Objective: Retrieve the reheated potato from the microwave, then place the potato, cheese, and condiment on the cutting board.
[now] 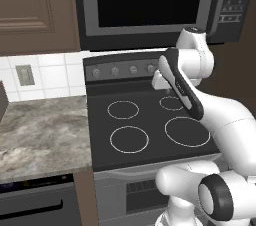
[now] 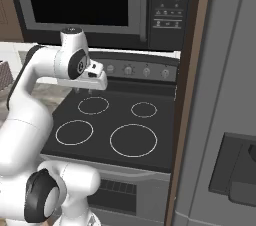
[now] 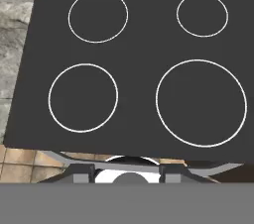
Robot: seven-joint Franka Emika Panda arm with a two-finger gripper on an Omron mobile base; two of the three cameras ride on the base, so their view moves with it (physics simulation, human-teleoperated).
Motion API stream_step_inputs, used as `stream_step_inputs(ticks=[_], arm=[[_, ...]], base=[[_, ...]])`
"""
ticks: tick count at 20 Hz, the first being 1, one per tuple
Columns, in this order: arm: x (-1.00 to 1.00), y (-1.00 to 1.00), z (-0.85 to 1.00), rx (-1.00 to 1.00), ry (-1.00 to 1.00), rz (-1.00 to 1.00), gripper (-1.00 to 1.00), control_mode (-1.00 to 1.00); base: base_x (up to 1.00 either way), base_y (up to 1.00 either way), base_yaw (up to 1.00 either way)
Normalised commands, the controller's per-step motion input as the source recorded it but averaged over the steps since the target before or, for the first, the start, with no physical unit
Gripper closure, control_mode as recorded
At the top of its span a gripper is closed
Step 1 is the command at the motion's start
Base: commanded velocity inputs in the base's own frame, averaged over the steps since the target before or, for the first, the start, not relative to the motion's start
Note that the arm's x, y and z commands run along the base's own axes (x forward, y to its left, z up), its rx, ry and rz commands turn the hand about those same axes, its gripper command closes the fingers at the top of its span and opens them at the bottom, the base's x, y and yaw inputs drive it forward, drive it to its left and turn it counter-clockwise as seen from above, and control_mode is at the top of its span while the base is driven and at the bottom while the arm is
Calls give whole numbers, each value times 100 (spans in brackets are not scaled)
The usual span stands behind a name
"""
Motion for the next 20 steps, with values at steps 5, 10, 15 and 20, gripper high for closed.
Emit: stream_step_inputs(ticks=[5,10,15,20], arm=[[-11,-1,0,0,-4,0,-100,-100],[-22,-12,11,3,-30,0,-100,-100],[-18,-29,34,2,-36,0,-100,-100],[-16,-31,42,0,-36,0,-100,-100]], base=[[0,0,0],[0,0,0],[0,0,0],[0,0,0]])
